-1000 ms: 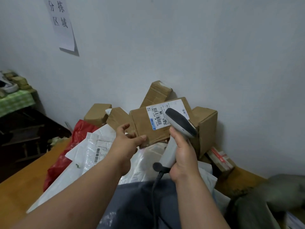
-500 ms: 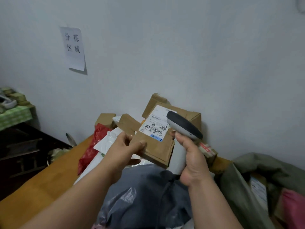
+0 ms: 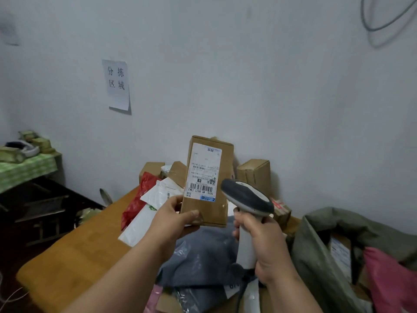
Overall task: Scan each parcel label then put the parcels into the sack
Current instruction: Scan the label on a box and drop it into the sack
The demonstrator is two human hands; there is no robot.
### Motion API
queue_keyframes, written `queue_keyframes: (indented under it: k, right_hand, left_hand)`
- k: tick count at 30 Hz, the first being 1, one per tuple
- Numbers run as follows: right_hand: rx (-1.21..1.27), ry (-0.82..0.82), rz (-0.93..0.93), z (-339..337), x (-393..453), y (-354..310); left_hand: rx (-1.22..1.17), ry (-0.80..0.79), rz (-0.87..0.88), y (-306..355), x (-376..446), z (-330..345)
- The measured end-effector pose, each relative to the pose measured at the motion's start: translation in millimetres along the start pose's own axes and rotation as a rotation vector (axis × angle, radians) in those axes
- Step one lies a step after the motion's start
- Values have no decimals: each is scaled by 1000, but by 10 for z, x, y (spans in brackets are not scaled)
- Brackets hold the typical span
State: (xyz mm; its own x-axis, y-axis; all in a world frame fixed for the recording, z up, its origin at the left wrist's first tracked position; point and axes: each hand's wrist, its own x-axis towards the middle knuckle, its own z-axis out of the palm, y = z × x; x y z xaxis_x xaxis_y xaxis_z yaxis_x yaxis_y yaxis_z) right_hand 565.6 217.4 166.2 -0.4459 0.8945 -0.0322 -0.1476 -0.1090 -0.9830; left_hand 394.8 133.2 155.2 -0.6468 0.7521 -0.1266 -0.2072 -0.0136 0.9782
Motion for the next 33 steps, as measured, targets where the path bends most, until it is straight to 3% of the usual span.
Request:
queue_keyframes:
  k: [18, 33]
  right_hand:
    - [1, -135, 30, -579, -282, -209]
    - [4, -185, -4, -683, -386, -282]
  left_hand:
    - [-139, 58, 26, -168, -372, 543]
    - [-130, 93, 27, -278, -427, 583]
